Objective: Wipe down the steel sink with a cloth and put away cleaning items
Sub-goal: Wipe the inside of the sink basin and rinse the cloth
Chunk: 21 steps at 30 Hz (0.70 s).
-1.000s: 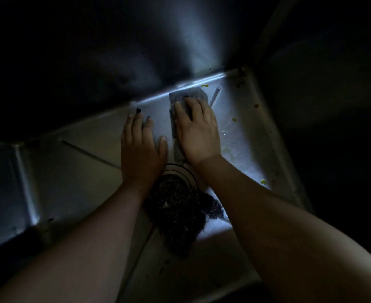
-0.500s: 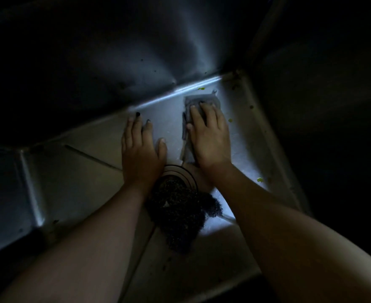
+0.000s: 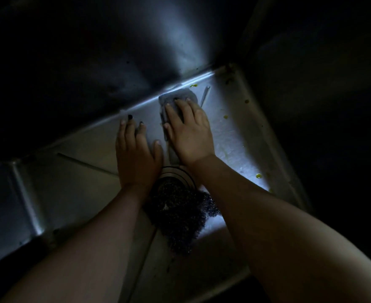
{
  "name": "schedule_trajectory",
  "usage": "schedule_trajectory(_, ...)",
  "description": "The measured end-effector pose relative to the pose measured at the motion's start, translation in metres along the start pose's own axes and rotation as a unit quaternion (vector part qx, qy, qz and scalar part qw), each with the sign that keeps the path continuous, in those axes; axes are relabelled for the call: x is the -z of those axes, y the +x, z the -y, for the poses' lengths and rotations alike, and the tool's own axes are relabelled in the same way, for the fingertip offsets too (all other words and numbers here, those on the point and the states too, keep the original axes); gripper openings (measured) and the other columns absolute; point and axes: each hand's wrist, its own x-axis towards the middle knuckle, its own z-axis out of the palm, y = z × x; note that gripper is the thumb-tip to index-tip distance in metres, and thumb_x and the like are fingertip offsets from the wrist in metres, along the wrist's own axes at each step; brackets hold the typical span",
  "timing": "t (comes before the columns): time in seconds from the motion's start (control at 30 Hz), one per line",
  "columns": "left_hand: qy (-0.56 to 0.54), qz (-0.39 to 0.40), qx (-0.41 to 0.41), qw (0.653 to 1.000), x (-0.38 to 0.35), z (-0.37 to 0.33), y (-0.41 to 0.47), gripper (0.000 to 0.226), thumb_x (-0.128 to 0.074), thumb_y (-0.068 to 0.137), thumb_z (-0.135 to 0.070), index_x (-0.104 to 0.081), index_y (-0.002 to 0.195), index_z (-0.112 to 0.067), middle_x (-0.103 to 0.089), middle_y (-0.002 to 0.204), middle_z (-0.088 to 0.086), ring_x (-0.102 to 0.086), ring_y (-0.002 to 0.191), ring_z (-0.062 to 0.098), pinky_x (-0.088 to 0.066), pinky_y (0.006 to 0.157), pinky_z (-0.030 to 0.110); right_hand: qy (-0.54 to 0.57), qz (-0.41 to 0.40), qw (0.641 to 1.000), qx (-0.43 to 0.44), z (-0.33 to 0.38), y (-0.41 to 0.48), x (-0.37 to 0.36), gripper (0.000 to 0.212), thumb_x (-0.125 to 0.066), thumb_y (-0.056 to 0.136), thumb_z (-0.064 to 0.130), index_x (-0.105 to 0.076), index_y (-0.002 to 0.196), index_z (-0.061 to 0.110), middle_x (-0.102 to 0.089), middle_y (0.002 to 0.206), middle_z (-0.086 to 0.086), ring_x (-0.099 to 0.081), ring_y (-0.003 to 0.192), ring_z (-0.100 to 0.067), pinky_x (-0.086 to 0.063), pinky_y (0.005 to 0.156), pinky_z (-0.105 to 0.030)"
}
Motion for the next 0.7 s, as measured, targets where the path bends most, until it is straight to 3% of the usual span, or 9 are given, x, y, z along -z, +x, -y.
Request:
schedule_trajectory(0.1,0.0,-0.003,0.0,1.0,0.001,-0.001,0.0,0.049,-0.056,0.08,-0.018,-0.05,0.121,0.009,-0.044,0.134,0.031,-0.034,0.13,0.045,-0.027,0.109,0.05,-0.021,0.007,1.0,0.016,-0.006,0.014,0.0,0.047,-0.034,0.098,0.033,-0.039,0.142,0.015,-0.036,0.148,-0.011,-0.025,0.139,-0.029,-0.008,0.111,-0.033)
schedule_trajectory(0.23,-0.011,-0.002,0.01,1.0,0.001,-0.002,0.0,0.051,-0.055,0.082,-0.02,-0.049,0.123,0.008,-0.043,0.136,0.029,-0.033,0.132,0.044,-0.025,0.11,0.05,-0.046,0.006,0.999,0.029,-0.021,0.026,0.008,0.047,-0.034,0.098,0.031,-0.038,0.142,0.014,-0.036,0.147,-0.013,-0.025,0.139,-0.03,-0.013,0.111,-0.035)
schedule_trajectory(0.4,-0.012,-0.008,0.007,1.0,0.002,-0.003,-0.002,0.05,-0.056,0.08,-0.018,-0.05,0.122,0.009,-0.045,0.134,0.03,-0.035,0.129,0.045,-0.027,0.109,0.052,-0.036,0.016,0.998,-0.039,-0.044,0.023,0.016,0.048,-0.033,0.1,0.03,-0.031,0.145,0.015,-0.027,0.152,-0.012,-0.018,0.141,-0.03,-0.013,0.114,-0.038)
schedule_trajectory(0.53,-0.018,-0.013,0.005,1.0,0.003,-0.003,-0.001,0.049,-0.057,0.079,-0.016,-0.052,0.12,0.01,-0.045,0.132,0.031,-0.037,0.128,0.046,-0.03,0.107,0.054,-0.044,0.01,0.996,-0.074,-0.044,-0.003,0.017,0.047,-0.032,0.1,0.029,-0.035,0.144,0.013,-0.031,0.15,-0.014,-0.023,0.139,-0.03,-0.015,0.115,-0.038)
schedule_trajectory(0.7,-0.012,-0.011,0.0,1.0,0.001,-0.002,-0.002,0.05,-0.056,0.079,-0.017,-0.051,0.12,0.01,-0.045,0.133,0.031,-0.036,0.129,0.046,-0.028,0.109,0.052,0.008,-0.02,0.996,-0.086,-0.021,-0.042,0.012,0.044,-0.051,0.091,0.019,-0.05,0.133,0.009,-0.047,0.138,-0.019,-0.039,0.13,-0.039,-0.031,0.108,-0.046)
